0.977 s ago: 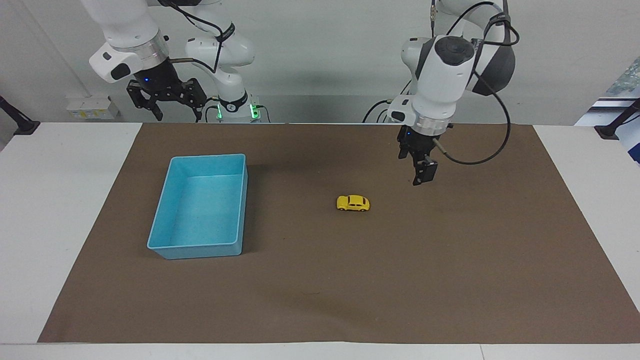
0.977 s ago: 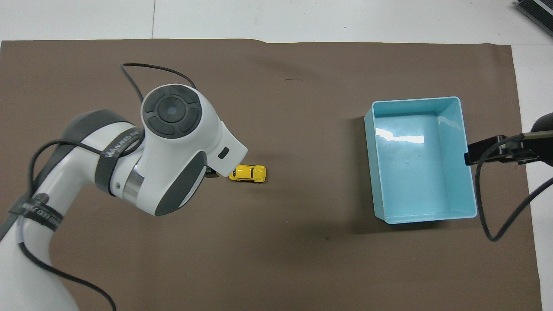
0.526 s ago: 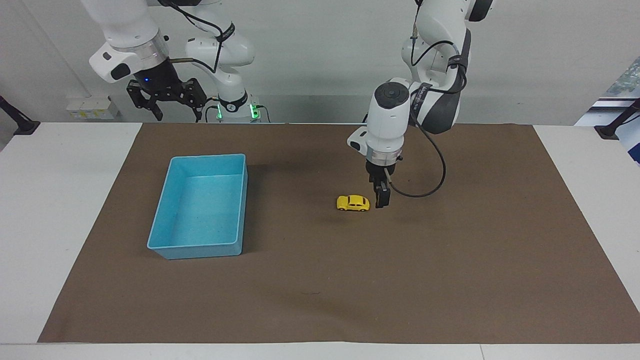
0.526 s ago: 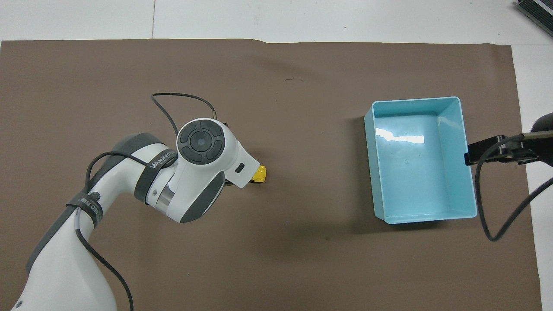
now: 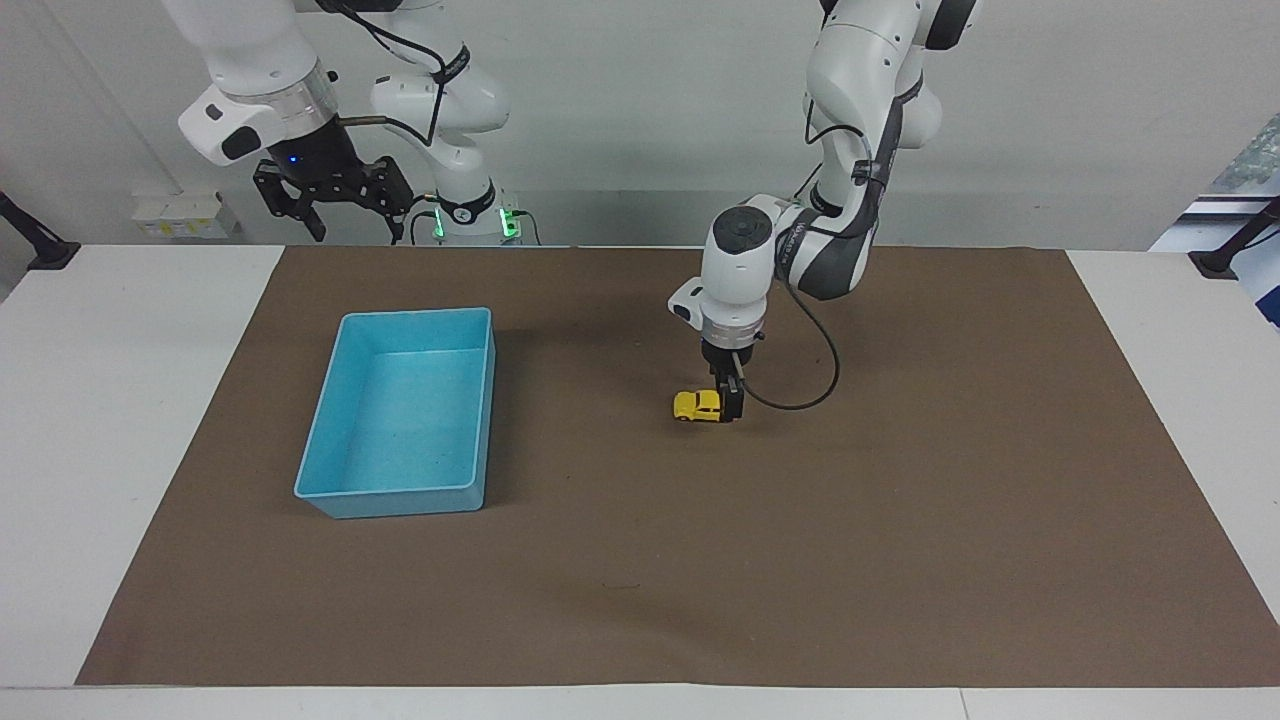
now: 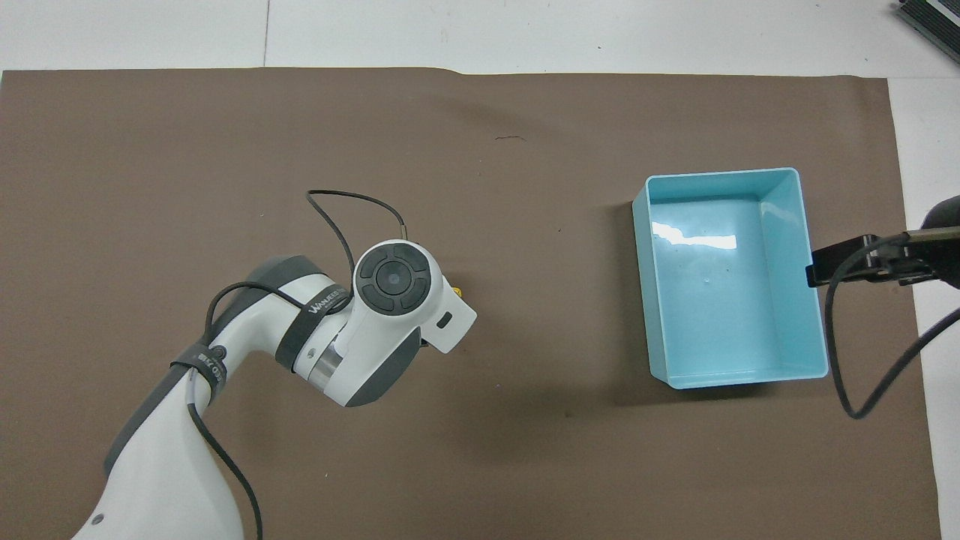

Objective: Wind up and store yellow beetle car

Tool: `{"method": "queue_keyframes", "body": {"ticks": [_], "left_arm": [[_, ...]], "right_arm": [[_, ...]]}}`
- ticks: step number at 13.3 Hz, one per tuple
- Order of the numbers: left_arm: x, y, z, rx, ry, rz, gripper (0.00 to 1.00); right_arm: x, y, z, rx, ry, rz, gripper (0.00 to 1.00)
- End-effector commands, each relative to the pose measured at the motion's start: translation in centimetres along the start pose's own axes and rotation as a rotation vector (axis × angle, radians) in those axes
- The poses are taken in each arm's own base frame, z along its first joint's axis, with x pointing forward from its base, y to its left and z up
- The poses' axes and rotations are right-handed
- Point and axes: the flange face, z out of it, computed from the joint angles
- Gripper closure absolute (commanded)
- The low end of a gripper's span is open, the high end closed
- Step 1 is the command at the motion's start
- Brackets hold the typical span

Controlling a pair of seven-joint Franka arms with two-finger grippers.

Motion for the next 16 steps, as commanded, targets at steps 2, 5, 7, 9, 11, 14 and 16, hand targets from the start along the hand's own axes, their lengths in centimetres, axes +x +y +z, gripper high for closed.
{"method": "queue_keyframes", "body": {"ticks": [2,5,7,9,11,14,16], "left_arm": [[0.9,1.2,1.9,0.013,-0.016,-0.023,0.00],[0.6,0.9,1.8,0.011,-0.021,-0.028,0.58],[0.2,0.5,1.9,0.013,-0.018,-0.036,1.00],[0.2,0.4,1.9,0.020,-0.011,-0.039,1.00],[0.1,0.2,2.1,0.022,-0.008,-0.040,1.00],[-0.8,-0.3,2.4,0.018,-0.012,-0.045,1.00],[-2.0,-0.7,2.1,0.017,-0.015,-0.057,1.00]], "right_arm": [[-0.4,0.3,0.0,0.008,0.009,0.000,0.00],[-0.4,0.3,0.0,0.008,0.009,0.000,0.00],[-0.4,0.3,0.0,0.008,0.009,0.000,0.00],[-0.4,0.3,0.0,0.008,0.009,0.000,0.00],[-0.4,0.3,0.0,0.008,0.009,0.000,0.00],[-0.4,0.3,0.0,0.008,0.009,0.000,0.00],[-0.4,0.3,0.0,0.008,0.009,0.000,0.00]]}}
